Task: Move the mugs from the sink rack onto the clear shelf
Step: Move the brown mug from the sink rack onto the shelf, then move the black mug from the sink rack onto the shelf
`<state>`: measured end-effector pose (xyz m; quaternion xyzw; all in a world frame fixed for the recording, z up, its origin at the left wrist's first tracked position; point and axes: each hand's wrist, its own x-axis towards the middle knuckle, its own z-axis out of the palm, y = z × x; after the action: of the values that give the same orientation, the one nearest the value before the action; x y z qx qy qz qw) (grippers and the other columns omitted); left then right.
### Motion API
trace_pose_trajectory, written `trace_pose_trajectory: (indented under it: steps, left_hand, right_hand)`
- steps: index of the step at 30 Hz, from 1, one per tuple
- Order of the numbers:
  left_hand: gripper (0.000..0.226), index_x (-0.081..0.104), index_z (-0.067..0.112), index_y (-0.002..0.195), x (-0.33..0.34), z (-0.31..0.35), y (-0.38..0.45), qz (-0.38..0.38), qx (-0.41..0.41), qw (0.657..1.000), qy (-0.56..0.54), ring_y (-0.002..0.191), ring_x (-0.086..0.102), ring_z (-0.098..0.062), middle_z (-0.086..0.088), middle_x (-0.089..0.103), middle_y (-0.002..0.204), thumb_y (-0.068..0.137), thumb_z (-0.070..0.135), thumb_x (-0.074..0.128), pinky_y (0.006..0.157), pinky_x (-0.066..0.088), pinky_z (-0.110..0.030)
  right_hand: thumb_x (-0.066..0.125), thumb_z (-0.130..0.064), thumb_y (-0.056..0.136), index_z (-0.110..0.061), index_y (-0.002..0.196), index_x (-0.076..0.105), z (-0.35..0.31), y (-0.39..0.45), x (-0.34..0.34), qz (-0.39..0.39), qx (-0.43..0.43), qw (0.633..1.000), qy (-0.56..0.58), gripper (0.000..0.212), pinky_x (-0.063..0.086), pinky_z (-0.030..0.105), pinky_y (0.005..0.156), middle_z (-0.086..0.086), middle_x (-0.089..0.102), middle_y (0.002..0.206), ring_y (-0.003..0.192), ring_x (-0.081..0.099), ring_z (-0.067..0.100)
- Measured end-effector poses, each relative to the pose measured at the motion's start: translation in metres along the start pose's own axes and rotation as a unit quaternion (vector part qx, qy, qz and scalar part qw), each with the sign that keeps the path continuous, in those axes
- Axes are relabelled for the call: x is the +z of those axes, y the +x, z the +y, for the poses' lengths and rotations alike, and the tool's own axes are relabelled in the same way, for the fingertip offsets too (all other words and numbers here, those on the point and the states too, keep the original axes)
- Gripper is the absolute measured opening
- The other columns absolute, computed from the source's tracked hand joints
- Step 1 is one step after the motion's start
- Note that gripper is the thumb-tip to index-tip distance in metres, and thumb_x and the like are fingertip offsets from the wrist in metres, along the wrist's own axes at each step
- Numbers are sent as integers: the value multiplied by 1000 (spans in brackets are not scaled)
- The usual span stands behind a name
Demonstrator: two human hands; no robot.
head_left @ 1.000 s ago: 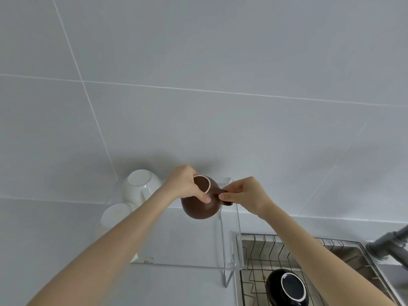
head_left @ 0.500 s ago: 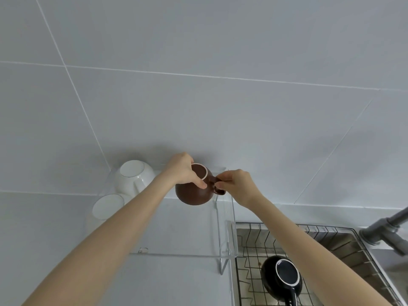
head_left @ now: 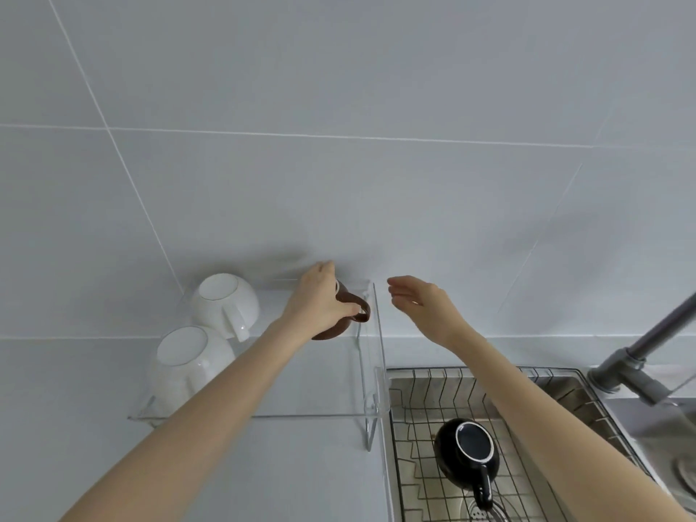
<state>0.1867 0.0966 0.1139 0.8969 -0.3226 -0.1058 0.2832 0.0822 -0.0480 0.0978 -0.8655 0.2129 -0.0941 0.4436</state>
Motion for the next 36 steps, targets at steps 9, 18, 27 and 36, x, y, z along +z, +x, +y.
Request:
trace_pose_trajectory:
  steps: [9, 18, 27, 36]
  left_hand:
    - [50, 54, 12, 125, 73, 67, -50, -123, 165, 975, -83, 123, 51, -18, -6, 58, 132, 78, 21, 68, 97, 35, -20]
    - [76, 36, 14, 138, 197, 63, -66, -301, 90, 948, -57, 132, 43, -23, -9, 44, 144, 71, 15, 73, 108, 36, -34]
    - [97, 25, 10, 142, 256, 45, -51, -343, 68, 937, 12, 138, 29, -25, -11, 31, 150, 61, 8, 79, 115, 24, -35]
    - [94, 44, 15, 134, 275, 32, -43, -294, 62, 953, -50, 126, 49, -21, -7, 56, 134, 51, 6, 85, 103, 33, -25]
  right_hand:
    - [62, -9, 82, -14, 96, 67, 82, -98, -64, 36, 145, 988, 43, 15, 51, 39, 93, 14, 69, 97, 92, 63, 25]
    - [62, -19, 82, -5, 102, 64, 172, -155, -12, -16, 312, 950, -17, 25, 47, 34, 81, 14, 69, 105, 98, 61, 28]
    - [68, -19, 75, -15, 65, 41, 205, -148, 18, 11, 336, 941, -22, 29, 29, 20, 46, -4, 46, 62, 57, 45, 12]
    - [64, -21, 79, -13, 76, 53, 222, -152, 37, 59, 344, 937, 3, 15, 38, 27, 53, 6, 56, 75, 67, 51, 22]
